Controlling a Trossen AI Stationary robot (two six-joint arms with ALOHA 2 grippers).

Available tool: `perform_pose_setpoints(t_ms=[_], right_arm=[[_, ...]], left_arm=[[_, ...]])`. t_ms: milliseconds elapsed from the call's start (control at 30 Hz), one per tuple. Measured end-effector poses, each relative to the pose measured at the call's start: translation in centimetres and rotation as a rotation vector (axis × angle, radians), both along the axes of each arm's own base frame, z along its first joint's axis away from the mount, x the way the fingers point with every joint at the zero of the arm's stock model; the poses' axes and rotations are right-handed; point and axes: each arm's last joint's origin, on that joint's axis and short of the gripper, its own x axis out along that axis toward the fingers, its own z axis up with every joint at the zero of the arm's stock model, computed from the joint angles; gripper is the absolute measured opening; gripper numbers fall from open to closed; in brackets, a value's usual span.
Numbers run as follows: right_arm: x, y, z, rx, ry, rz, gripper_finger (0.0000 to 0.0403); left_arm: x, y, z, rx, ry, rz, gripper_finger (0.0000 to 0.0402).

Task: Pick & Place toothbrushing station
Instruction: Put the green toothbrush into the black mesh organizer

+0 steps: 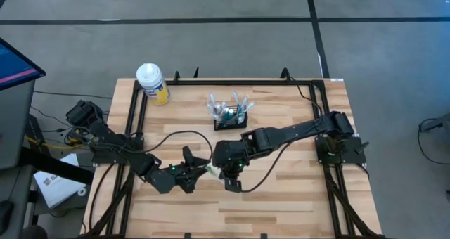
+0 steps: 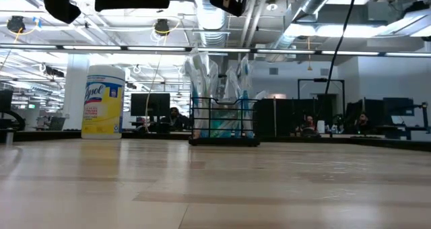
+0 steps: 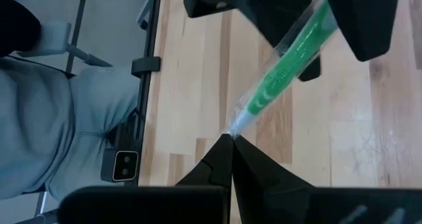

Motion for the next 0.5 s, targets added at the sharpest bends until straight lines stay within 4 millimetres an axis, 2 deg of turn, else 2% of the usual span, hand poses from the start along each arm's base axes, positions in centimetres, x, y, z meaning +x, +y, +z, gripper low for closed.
perform_pose_setpoints(t_ms=[300, 500], right_arm=[[-0.01, -0.28, 0.13, 0.015, 0.002, 0.005, 0.0000], [0.05, -0.49, 0.10, -0.003, -0.008, 0.025, 0.0000]], left_arm=[[-0.15, -0.09, -0.55, 0.007, 0.062, -0.067, 0.0017], [-0.17, -0.05, -0.67, 0.010, 0.075, -0.072, 0.0019]])
